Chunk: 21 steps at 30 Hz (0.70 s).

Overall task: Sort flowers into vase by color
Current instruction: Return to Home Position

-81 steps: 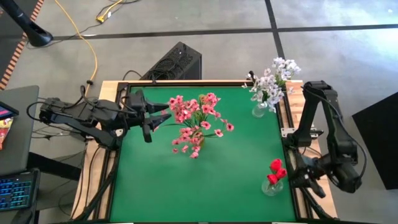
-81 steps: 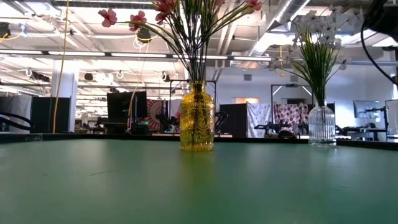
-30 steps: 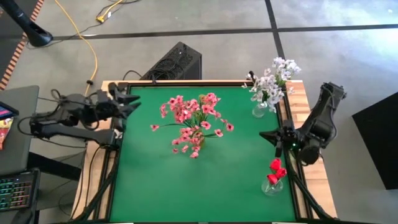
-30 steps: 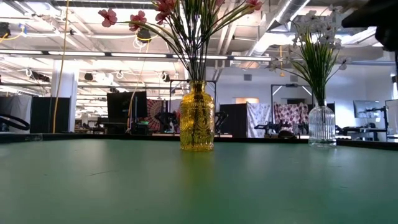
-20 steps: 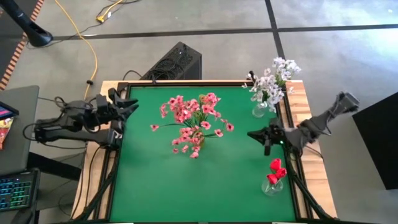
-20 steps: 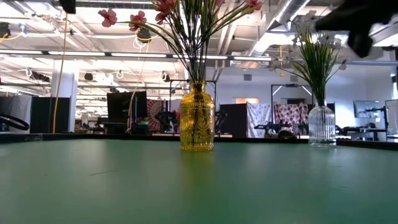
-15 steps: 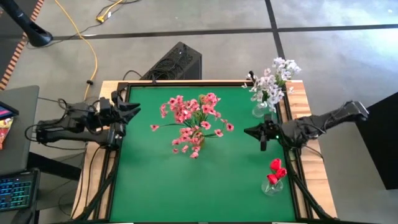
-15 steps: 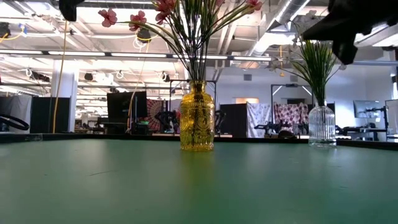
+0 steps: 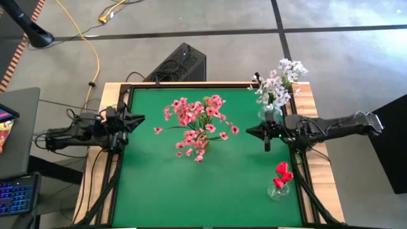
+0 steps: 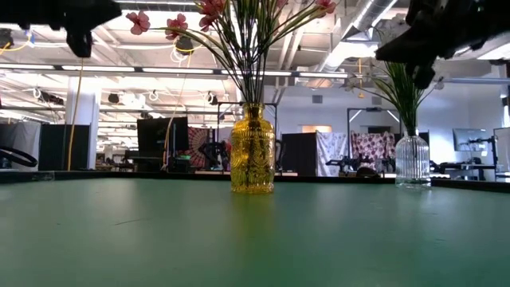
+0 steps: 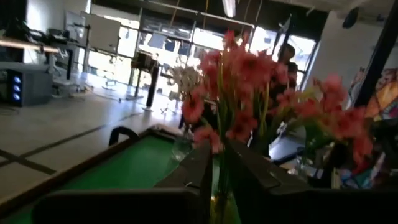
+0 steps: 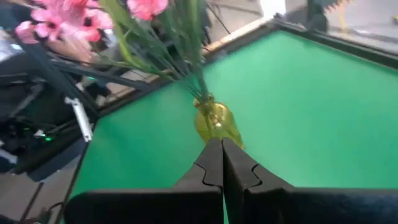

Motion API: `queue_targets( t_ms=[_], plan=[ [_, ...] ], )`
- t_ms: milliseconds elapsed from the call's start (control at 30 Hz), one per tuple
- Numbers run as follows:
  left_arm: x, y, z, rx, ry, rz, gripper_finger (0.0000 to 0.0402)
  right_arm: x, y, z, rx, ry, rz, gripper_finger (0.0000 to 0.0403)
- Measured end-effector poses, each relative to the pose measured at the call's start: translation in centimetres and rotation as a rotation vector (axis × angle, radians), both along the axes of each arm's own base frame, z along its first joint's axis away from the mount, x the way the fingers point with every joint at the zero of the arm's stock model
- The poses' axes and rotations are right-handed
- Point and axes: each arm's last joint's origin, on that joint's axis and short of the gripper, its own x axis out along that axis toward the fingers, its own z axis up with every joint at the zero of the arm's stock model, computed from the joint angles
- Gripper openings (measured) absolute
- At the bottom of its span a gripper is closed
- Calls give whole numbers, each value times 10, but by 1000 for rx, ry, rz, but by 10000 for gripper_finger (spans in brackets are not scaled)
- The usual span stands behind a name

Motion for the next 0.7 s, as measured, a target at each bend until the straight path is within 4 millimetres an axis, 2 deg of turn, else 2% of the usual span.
queue_targets(
  t_ms=[133, 333, 467, 533, 700],
  plan=[
    [5, 0, -15, -32, 27, -18, 29, 1, -1, -20, -5, -71, 26, 19],
    [11, -1, -28, -25, 69, -34, 9, -8, -3, -39, -17, -53, 16, 19],
    [19, -1, -48, -55, 121, -51, 1, -14, -5, -51, -27, -46, -2, 19],
    [22, -1, -57, -58, 134, -64, 1, -16, -7, -55, -27, -51, -13, 19],
    [26, -2, -63, -30, 109, -92, 0, -21, -9, -54, -28, -97, -4, 19]
  ],
)
